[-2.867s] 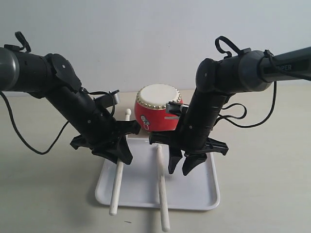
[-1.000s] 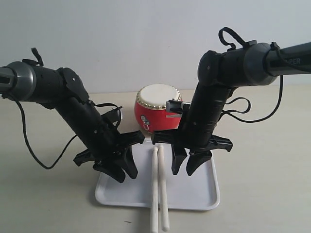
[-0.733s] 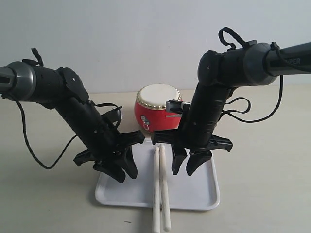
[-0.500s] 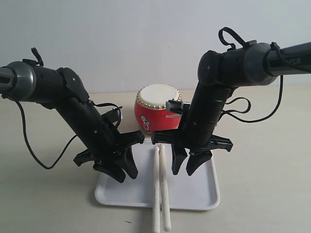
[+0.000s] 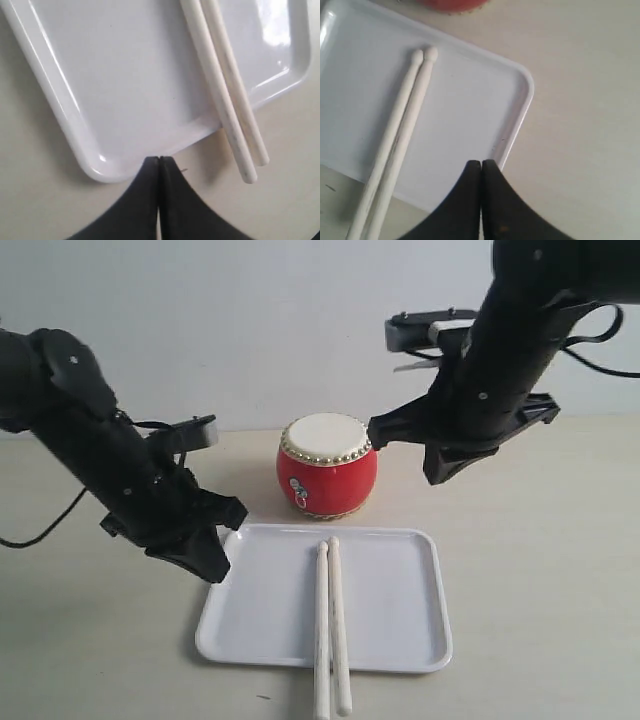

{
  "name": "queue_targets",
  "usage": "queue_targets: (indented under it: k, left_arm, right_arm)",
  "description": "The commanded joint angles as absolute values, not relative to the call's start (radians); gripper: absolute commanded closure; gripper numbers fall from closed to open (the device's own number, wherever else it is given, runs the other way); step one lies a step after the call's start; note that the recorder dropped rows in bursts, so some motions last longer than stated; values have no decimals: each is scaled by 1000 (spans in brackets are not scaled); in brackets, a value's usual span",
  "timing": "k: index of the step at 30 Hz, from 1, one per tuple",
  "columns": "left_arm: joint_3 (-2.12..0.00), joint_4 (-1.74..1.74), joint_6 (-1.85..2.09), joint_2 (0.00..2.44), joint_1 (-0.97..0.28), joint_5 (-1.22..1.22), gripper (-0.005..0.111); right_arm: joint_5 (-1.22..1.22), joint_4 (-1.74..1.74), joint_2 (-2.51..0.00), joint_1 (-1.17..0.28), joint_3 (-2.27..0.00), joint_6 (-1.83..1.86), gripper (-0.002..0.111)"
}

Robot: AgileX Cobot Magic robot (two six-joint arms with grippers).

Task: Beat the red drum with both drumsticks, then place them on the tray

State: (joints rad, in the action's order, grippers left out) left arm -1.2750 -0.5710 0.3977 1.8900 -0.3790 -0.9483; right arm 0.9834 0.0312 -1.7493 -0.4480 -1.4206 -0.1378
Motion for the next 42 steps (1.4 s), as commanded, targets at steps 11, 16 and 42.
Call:
queue_targets:
  k: [11,16,42]
  left_arm:
    - [-676,-936,762,1089,-378,-336,107]
    - [-612,-936,782,859,-378,-260,107]
    - [-514,-961,725,279,-378,-548,107]
  right_arm:
    - [554,17,-929,-446,-778,-139,108]
    - [520,0,-716,-446,-638,-132,108]
    - [522,0,-464,-446,-575,-31,108]
